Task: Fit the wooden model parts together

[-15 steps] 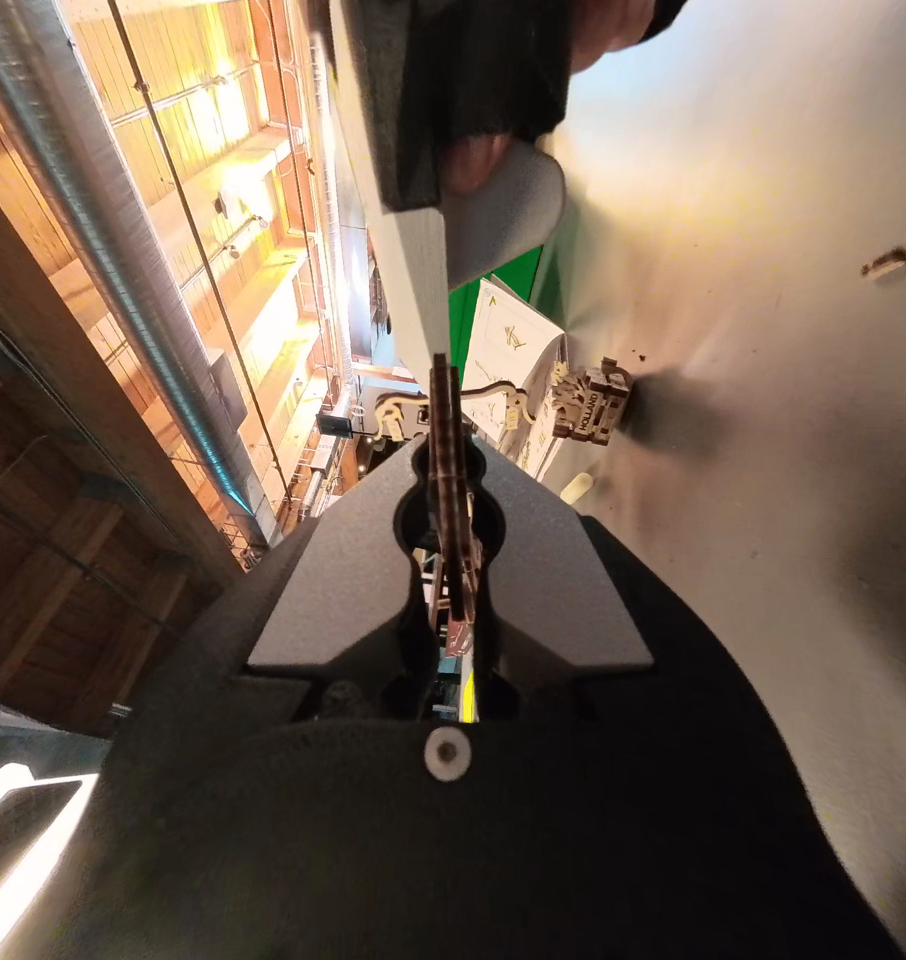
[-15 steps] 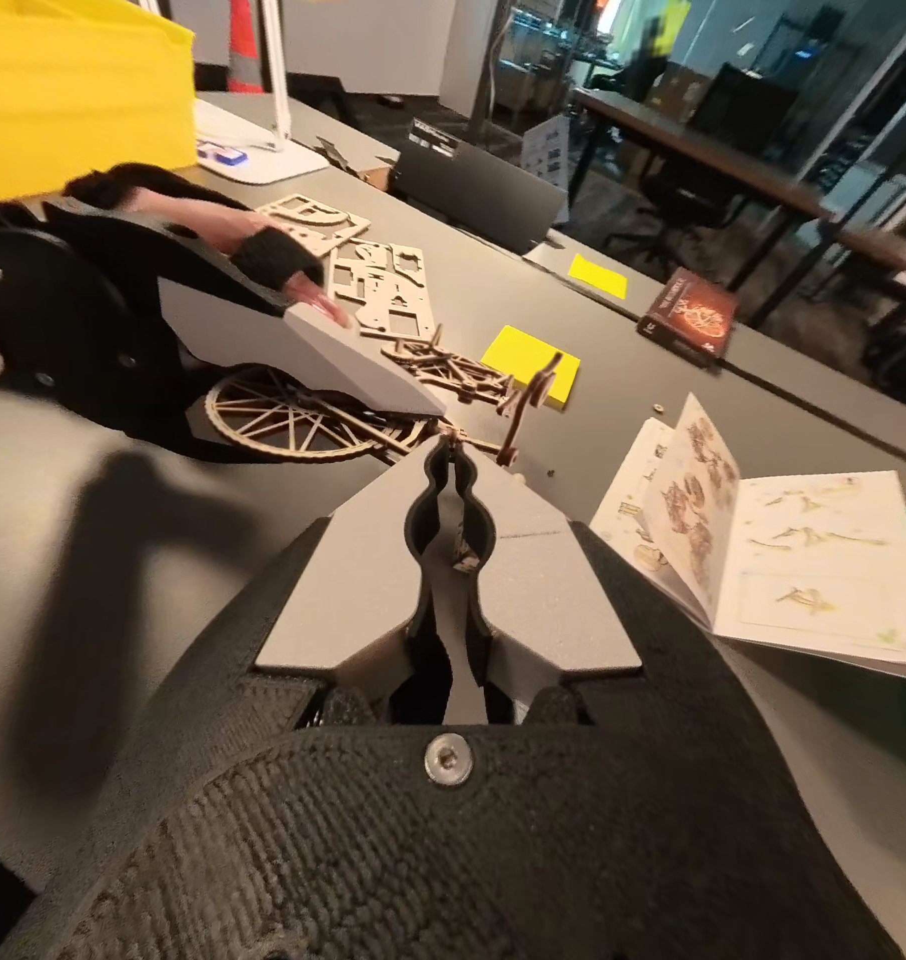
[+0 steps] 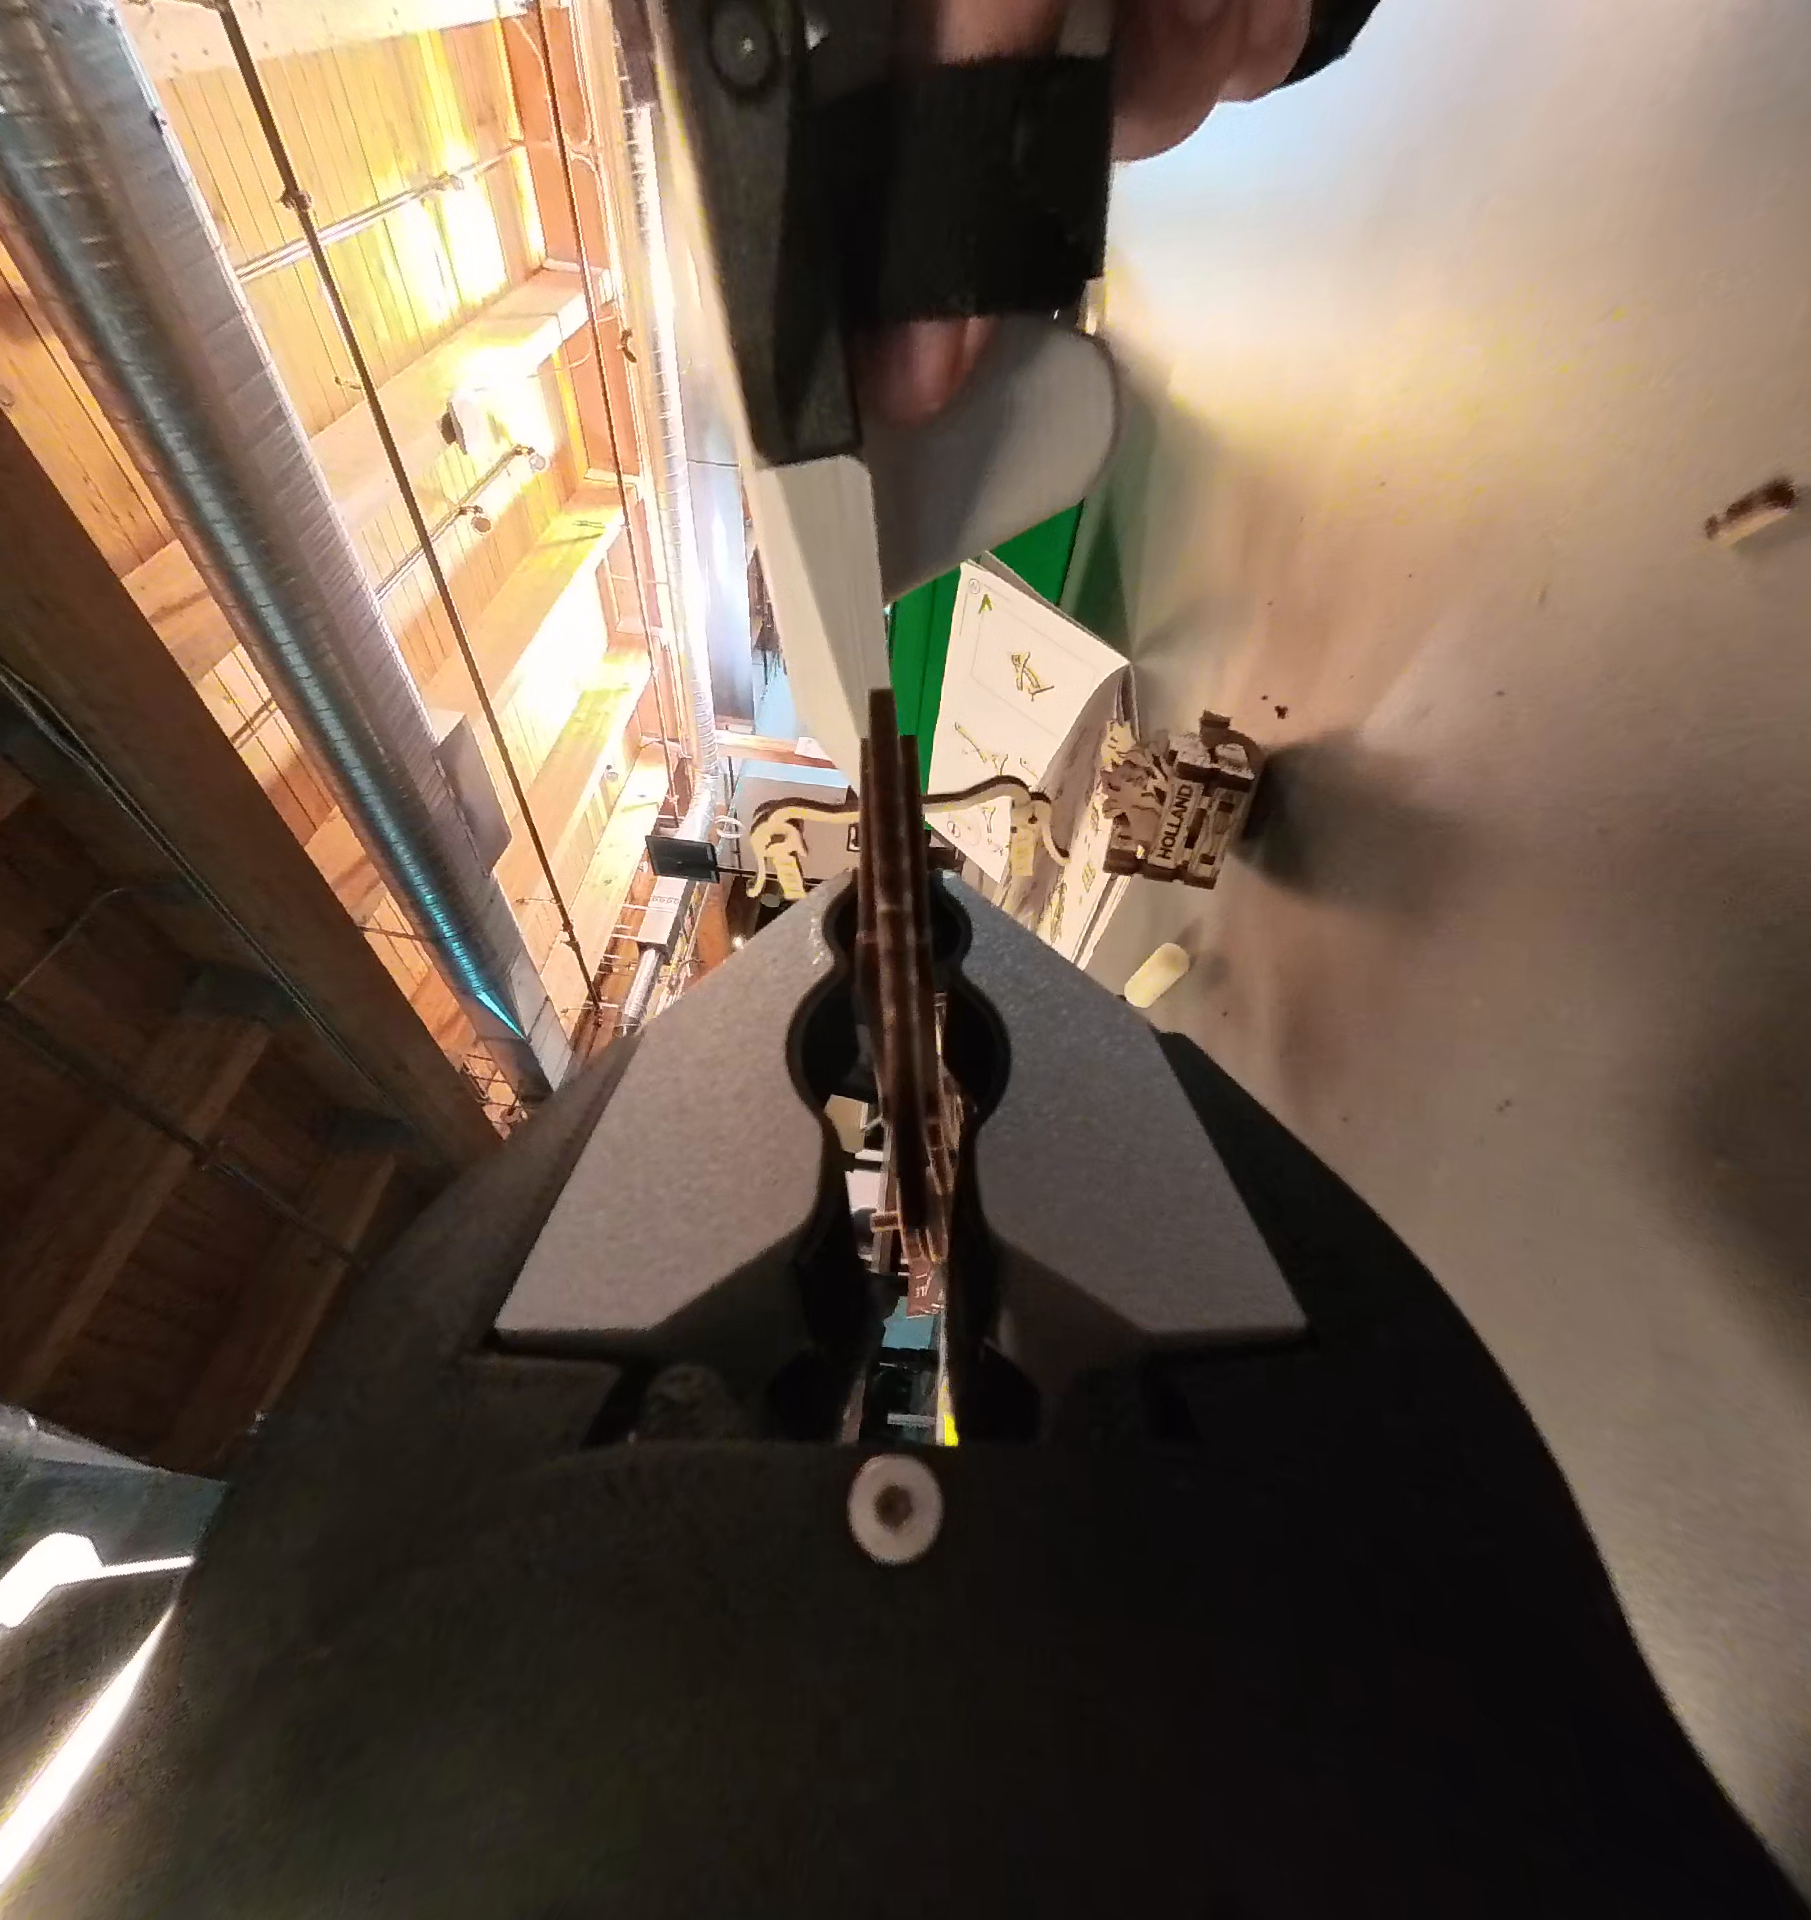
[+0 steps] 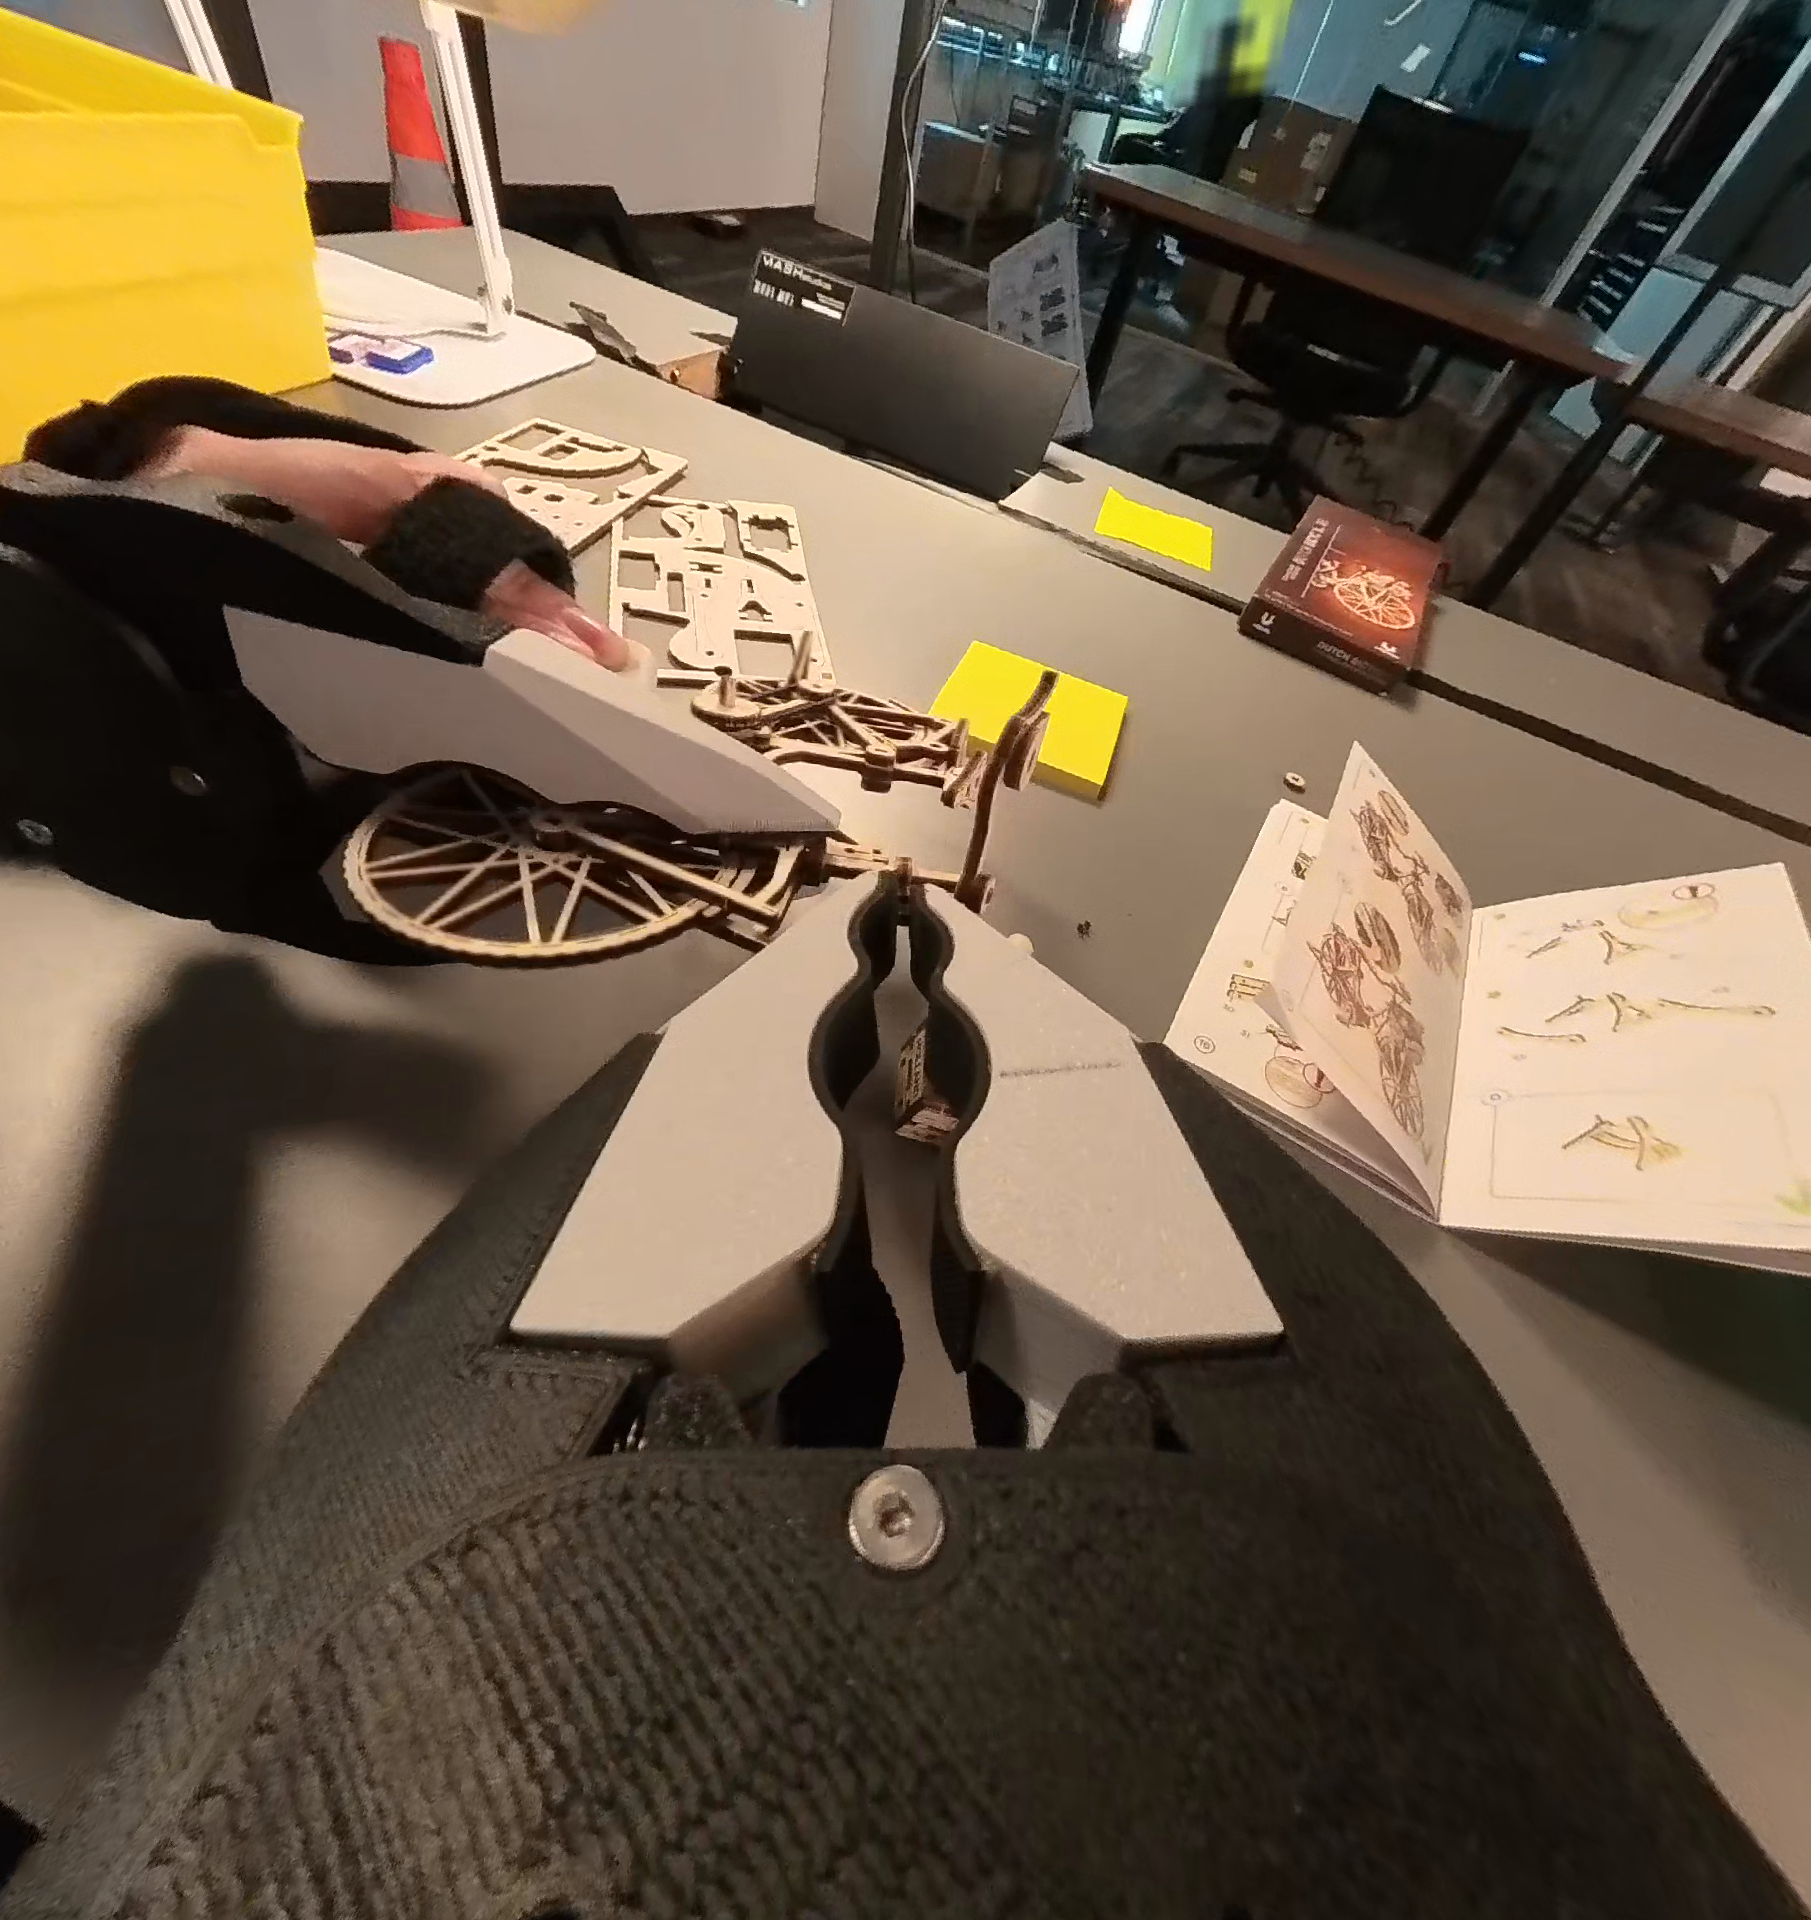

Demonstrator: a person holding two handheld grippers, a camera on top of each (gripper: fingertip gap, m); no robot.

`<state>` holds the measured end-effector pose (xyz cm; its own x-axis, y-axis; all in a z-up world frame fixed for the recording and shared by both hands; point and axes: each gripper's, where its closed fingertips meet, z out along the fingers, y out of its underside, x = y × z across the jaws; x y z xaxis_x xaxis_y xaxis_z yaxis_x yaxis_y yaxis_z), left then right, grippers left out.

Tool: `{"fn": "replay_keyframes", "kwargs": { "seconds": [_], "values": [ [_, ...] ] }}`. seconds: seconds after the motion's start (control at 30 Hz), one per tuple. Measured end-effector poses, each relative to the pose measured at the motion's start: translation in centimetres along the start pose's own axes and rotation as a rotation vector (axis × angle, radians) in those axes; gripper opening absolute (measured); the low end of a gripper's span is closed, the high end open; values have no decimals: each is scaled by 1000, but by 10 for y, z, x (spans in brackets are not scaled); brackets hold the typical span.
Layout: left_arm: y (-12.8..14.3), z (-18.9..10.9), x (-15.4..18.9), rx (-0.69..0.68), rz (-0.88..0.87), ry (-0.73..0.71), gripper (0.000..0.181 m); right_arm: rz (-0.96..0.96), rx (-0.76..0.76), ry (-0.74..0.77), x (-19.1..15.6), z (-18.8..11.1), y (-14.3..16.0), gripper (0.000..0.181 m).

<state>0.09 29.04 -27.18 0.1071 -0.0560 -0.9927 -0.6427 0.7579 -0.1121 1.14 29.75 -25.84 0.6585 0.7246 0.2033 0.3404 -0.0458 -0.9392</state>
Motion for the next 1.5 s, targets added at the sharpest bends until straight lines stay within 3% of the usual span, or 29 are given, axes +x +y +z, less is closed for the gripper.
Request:
{"fn": "replay_keyframes", "kwargs": {
  "seconds": [0.23, 1.0, 1.2, 1.33, 1.5],
  "values": [
    [-1, 0, 1, 13, 14, -5, 7, 29, 4, -75, -1, -2, 1, 0],
    [-7, -2, 1, 41, 77, -16, 8, 59, -2, -2, 5, 1, 1, 0],
    [-6, -1, 4, 37, 85, -3, 9, 135, 4, -46, 6, 1, 5, 0],
    [0, 0, 2, 21, 72, -12, 9, 244, 78, -140, 15, -14, -3, 35],
    [-1, -1, -2, 26, 48, -27, 9, 384, 13, -243, 20, -17, 10, 37]
  ]
}}
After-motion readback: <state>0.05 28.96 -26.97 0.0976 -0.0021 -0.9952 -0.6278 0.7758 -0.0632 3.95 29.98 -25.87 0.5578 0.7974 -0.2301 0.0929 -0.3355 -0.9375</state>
